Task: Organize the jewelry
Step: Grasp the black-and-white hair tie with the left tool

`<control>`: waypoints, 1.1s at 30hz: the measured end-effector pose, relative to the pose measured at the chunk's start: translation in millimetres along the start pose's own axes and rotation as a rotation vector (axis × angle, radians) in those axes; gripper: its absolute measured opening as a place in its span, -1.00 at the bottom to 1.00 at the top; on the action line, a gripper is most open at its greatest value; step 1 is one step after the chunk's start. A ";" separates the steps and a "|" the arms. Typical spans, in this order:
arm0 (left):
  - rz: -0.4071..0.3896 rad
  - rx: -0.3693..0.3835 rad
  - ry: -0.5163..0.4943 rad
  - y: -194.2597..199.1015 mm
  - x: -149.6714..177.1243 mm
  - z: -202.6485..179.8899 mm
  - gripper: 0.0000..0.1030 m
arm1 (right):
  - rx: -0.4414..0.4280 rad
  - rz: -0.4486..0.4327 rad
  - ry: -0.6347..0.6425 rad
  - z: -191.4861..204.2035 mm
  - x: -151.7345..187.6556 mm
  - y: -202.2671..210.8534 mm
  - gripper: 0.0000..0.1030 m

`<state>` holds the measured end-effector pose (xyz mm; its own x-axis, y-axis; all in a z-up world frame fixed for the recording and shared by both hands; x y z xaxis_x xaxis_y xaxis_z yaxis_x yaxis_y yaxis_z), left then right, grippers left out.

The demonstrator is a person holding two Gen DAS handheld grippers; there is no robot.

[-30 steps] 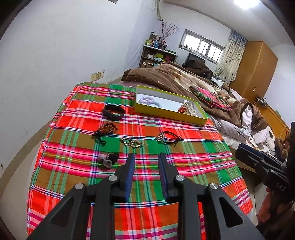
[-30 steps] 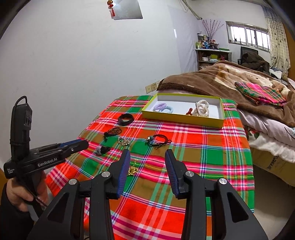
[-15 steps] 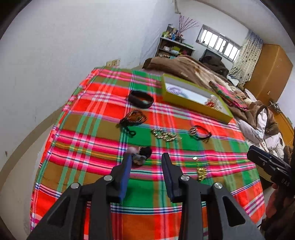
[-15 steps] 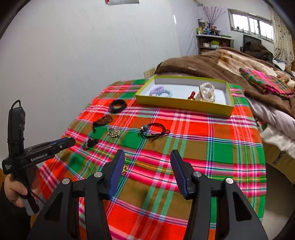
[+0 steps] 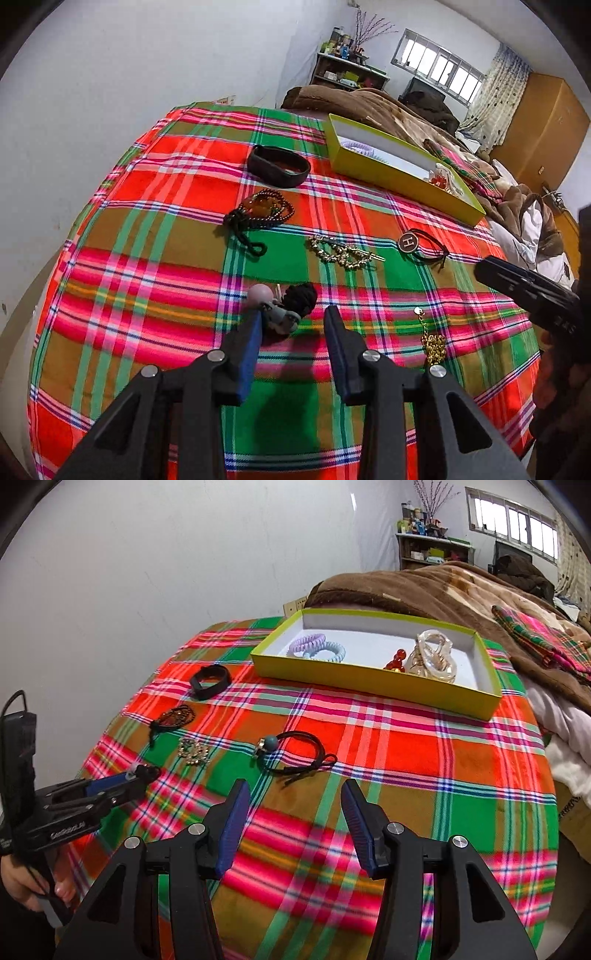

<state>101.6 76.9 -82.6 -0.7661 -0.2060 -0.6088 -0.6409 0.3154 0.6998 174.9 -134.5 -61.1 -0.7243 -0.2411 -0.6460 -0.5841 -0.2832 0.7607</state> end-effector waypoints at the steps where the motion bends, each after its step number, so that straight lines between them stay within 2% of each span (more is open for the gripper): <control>1: 0.000 0.002 0.001 -0.1 0.5 0.0 -0.57 | 0.000 0.002 0.002 0.4 -0.7 -2.2 0.01; 17: -0.099 0.066 0.000 24.8 -14.6 -1.3 -0.58 | -0.002 0.048 -0.015 -7.2 -17.3 -35.3 0.01; 24: -0.119 0.080 0.008 28.8 -22.4 -0.6 -0.58 | 0.005 0.083 0.059 6.9 -21.1 -50.9 0.01; 26: -0.117 0.085 0.015 27.8 -22.5 0.1 -0.58 | 0.036 0.084 0.069 8.3 -18.9 -54.1 -0.11; 27: -0.116 0.088 0.018 27.2 -22.7 0.5 -0.58 | 0.061 0.081 0.076 7.8 -17.9 -53.8 -0.42; 28: -0.116 0.089 0.019 27.3 -22.8 0.9 -0.58 | 0.092 0.079 0.075 5.9 -17.1 -53.8 -0.65; 29: -0.115 0.088 0.019 27.3 -22.9 0.6 -0.58 | 0.096 0.082 0.068 4.0 -16.9 -54.0 -0.72; 30: -0.114 0.089 0.020 27.2 -22.9 0.6 -0.58 | 0.096 0.084 0.061 2.0 -16.9 -53.7 -0.89; 33: -0.111 0.087 0.020 26.0 -23.6 1.3 -0.58 | 0.099 0.087 0.058 -0.3 -15.4 -52.3 -0.92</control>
<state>103.1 91.2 -50.5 -0.6919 -0.2620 -0.6728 -0.7160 0.3685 0.5929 216.7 -116.3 -90.9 -0.7534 -0.3145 -0.5775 -0.5552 -0.1666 0.8149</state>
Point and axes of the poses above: each gripper's, at about its wrist camera, not at the fingertips, and y roughly against the way its jaws point, z to its left, x to its underside, the point moved 5 cm from there along -y, roughly the way its jaws point, and after that the axes turned 11 degrees about x, right-handed, at the moved point
